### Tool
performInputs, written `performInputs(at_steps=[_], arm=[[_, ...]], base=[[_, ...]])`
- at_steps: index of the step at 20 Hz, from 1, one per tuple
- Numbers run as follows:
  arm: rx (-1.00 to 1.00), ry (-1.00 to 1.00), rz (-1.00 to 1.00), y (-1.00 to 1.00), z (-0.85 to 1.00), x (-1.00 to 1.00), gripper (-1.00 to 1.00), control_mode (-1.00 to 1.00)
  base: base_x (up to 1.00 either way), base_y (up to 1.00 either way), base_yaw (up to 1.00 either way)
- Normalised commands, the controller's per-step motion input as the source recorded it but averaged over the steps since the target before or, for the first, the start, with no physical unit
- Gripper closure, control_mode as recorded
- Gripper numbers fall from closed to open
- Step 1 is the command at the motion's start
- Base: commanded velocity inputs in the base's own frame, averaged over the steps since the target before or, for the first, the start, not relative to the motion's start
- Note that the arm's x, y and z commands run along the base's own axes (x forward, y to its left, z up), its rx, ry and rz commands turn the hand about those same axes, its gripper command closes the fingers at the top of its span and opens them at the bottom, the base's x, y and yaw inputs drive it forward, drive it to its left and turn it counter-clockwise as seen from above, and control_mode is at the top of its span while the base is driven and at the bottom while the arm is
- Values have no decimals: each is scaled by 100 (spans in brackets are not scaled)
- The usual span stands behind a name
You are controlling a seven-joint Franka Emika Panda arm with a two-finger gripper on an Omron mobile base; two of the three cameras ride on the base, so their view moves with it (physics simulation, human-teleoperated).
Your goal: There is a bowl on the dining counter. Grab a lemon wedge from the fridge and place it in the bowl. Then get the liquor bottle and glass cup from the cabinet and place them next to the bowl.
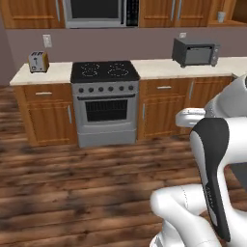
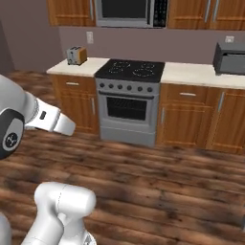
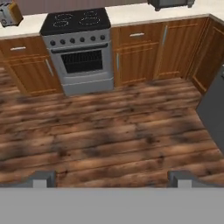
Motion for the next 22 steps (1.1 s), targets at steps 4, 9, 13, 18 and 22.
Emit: performInputs(at_steps=[4,9,13,18,22], arm=[[0,0,0,0,0,0,-100,100],[0,0,0,0,0,0,-100,100],[0,0,0,0,0,0,-100,100],[0,0,0,0,0,0,-100,100],[0,0,0,0,0,0,-100,100]], base=[[100,39,-26],[100,10,-22],[100,-4,-14],[100,-21,-6],[96,-30,-1]])
